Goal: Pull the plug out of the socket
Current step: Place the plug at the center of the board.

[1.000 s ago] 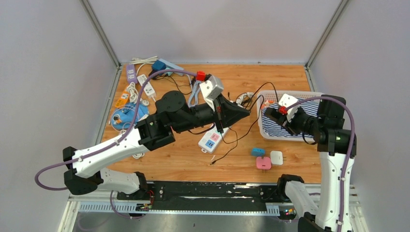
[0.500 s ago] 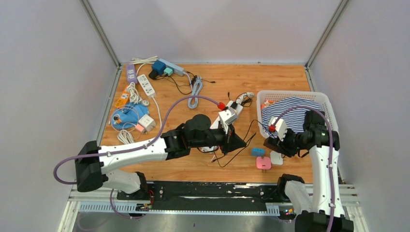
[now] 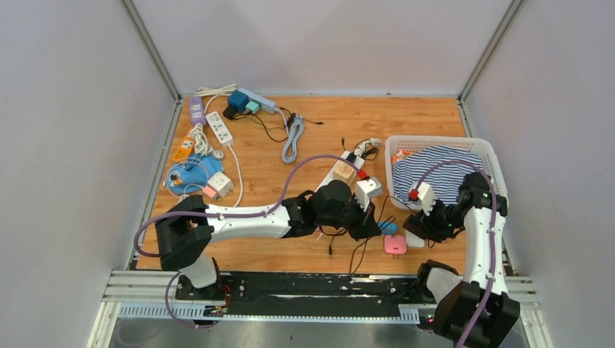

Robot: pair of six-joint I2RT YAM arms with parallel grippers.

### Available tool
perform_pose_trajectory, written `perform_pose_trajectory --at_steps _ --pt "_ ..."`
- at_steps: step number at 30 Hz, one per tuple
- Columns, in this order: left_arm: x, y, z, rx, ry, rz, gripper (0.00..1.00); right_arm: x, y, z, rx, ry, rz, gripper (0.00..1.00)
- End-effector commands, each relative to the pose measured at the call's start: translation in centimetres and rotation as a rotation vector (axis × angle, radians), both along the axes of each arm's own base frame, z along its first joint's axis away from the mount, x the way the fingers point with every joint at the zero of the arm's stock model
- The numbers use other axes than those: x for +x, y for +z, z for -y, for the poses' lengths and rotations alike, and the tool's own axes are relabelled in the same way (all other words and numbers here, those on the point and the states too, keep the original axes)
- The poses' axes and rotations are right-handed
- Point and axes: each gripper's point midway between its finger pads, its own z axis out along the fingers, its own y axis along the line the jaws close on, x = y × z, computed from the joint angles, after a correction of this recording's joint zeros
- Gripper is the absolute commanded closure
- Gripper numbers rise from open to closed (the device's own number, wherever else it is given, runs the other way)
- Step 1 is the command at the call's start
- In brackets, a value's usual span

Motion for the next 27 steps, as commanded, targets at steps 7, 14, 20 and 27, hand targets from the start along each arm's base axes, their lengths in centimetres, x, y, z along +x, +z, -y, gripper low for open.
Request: perform_pose_trajectory --at_steps 7,14,20,27 --pt "1.0 -1.0 3.2 -0.002 -0.012 0.034 1.00 1.2 -2.7 1.0 0.010 -0.033 -0.031 1.00" --pt "2.9 -2.0 3.2 0.031 0.048 0.112 1.00 2.1 -3.1 0.7 0.064 -0.039 -0.052 0.99" --pt "3.8 -2.5 2.4 0.053 0.055 0.177 1.00 2.4 -3.4 0.3 0.101 -0.034 -0.077 0.96" --pt "4.9 -4.2 2.3 0.082 0.057 0.160 0.99 2.8 -3.6 -0.2 0.149 -0.036 -0.098 0.89"
